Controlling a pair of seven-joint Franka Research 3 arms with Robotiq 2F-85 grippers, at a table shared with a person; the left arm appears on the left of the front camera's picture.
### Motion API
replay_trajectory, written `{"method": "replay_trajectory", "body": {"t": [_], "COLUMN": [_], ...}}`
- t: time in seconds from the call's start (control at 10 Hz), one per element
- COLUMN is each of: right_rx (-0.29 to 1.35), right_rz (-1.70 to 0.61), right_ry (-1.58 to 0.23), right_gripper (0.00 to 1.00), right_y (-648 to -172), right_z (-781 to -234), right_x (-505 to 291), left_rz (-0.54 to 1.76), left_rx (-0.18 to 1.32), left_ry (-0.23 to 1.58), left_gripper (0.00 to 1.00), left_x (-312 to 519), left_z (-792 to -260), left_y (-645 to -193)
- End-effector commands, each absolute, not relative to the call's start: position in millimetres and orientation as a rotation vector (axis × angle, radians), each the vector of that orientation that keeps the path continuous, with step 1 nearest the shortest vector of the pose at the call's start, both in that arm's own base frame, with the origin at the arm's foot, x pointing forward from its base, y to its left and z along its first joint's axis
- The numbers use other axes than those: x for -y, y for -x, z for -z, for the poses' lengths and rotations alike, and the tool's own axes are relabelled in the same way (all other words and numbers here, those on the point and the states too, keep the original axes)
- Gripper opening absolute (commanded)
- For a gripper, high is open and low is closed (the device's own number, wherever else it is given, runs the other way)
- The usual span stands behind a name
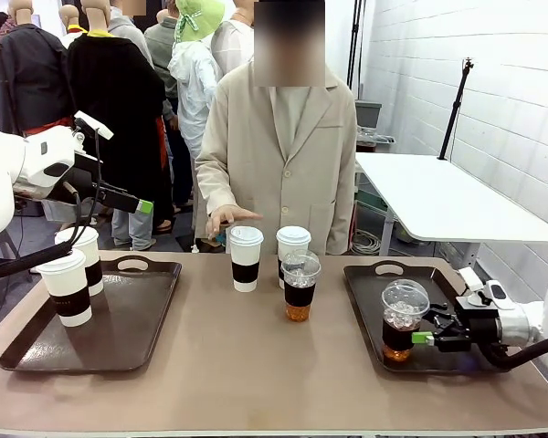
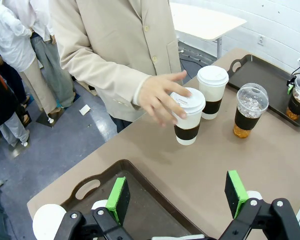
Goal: Distribute the coffee onto the tray.
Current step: Pick up one iced Americano and place it on the right Handle tray, then pick up another iced Americano from the middle of the table and place it on the right Handle tray.
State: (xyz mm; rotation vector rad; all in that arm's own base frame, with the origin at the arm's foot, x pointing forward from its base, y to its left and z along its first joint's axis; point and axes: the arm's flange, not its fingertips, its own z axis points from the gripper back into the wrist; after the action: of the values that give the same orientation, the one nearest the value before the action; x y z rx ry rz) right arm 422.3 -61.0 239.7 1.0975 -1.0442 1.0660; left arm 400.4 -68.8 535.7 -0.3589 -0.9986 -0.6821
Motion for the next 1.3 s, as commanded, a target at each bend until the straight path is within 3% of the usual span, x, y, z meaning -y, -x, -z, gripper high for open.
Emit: {"method": "replay_trajectory", "body": {"t": [0.0,0.7,1.2], "right_rx": [0.991,0.962,0.974], "right_rz": [-1.030,-0.962,-0.978], "right_ry": [-1.042,-0.971,-1.001], "right_gripper": [1.00,1.00,1.00], "right_y": [-403,-373,-388], "right_z": [-256,-268,-257], "right_x": [69,93,100], "left_rz": [0.673,0.673,0.673], "left_rx": [0.995,0.995,0.995], "left_ry": [0.360,0.360,0.360], "left_gripper": [1.00,1.00,1.00], "left_x": [69,69,69], "left_z": [-534,-534,-534], "left_y": [-401,-401,-401]}}
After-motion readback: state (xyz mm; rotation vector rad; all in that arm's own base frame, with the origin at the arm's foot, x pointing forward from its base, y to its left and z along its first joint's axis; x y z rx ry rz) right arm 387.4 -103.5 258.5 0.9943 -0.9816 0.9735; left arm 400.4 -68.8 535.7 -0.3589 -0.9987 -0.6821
